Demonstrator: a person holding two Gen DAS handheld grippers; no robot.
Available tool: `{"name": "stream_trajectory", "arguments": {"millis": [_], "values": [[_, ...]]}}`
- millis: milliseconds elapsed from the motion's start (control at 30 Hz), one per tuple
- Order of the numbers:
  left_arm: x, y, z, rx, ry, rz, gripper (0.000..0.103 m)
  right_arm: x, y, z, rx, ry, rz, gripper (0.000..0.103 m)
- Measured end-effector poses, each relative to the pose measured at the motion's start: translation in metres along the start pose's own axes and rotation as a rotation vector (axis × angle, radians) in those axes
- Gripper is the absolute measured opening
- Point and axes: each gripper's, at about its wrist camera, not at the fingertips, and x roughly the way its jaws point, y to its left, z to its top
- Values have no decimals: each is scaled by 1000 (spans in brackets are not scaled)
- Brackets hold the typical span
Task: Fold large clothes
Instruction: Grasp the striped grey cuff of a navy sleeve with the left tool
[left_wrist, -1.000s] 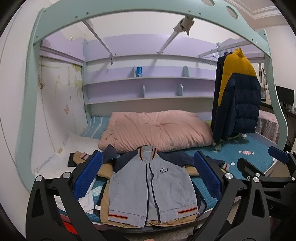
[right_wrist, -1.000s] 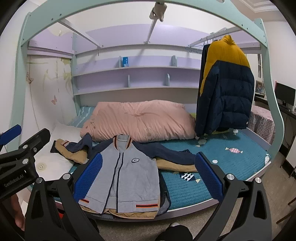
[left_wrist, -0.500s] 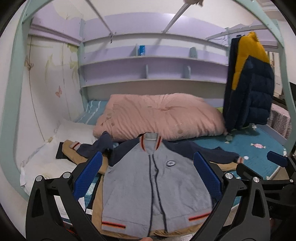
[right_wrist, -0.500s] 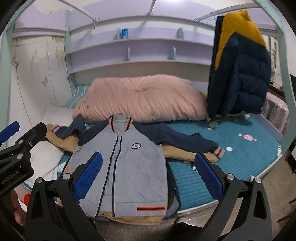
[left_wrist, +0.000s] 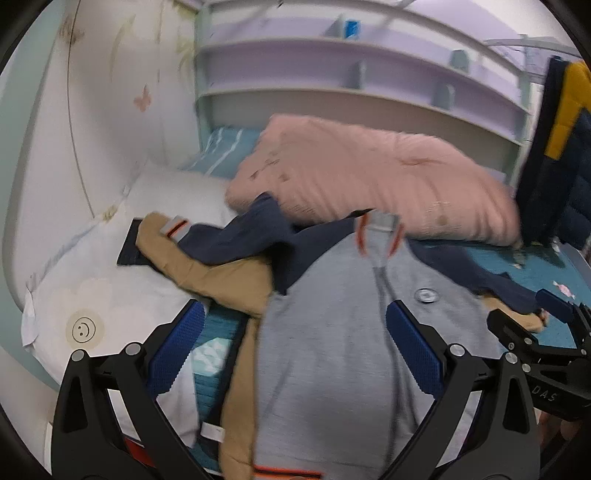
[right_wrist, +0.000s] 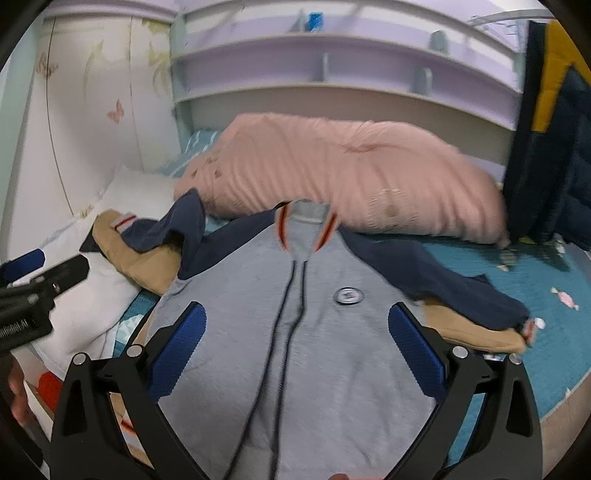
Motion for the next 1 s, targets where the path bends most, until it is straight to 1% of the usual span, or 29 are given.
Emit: {"name": "stream_trajectory", "arguments": {"millis": [67,100,167,200,233,267,300,367,433,467,500,567,633,700,767,800,867,967,1000], "values": [[21,16,-1,-8,22,30,98,25,12,2,-11,22,9,85],[31,26,1,-15,29,31,98,35,15,3,-10,35,19,82],[51,42,4,-40,61,25,98,59,23,6,-3,59,52,69],[60,48,5,-57,68,15,98,73,28,7,-7,74,60,66],[71,60,10,-67,71,13,98,84,32,8,-8,86,66,57],[82,69,14,-79,79,5,98,94,36,9,-7,102,77,42],[92,75,16,-88,92,-1,98,108,38,10,9,122,112,36],[118,91,24,-121,103,-16,98,127,43,12,23,140,137,21],[140,107,32,-147,122,-16,98,149,50,12,27,169,178,15],[154,120,38,-168,135,-22,98,160,55,11,29,181,200,14],[165,131,43,-192,147,-20,98,169,58,10,28,195,216,10],[188,159,51,-275,168,-11,98,189,65,8,45,215,262,9],[203,185,58,-365,166,-25,98,202,72,7,50,220,286,9],[215,202,62,-426,160,-25,98,215,77,6,70,232,304,9],[230,214,64,-467,179,-11,98,224,80,6,89,240,322,10],[234,217,65,-473,179,-13,98,227,82,7,89,235,322,11],[246,218,65,-466,203,11,98,232,85,8,89,228,334,12],[266,227,62,-497,229,14,97,242,86,9,90,236,354,12],[271,230,61,-509,233,3,97,244,87,10,90,236,361,12]]}}
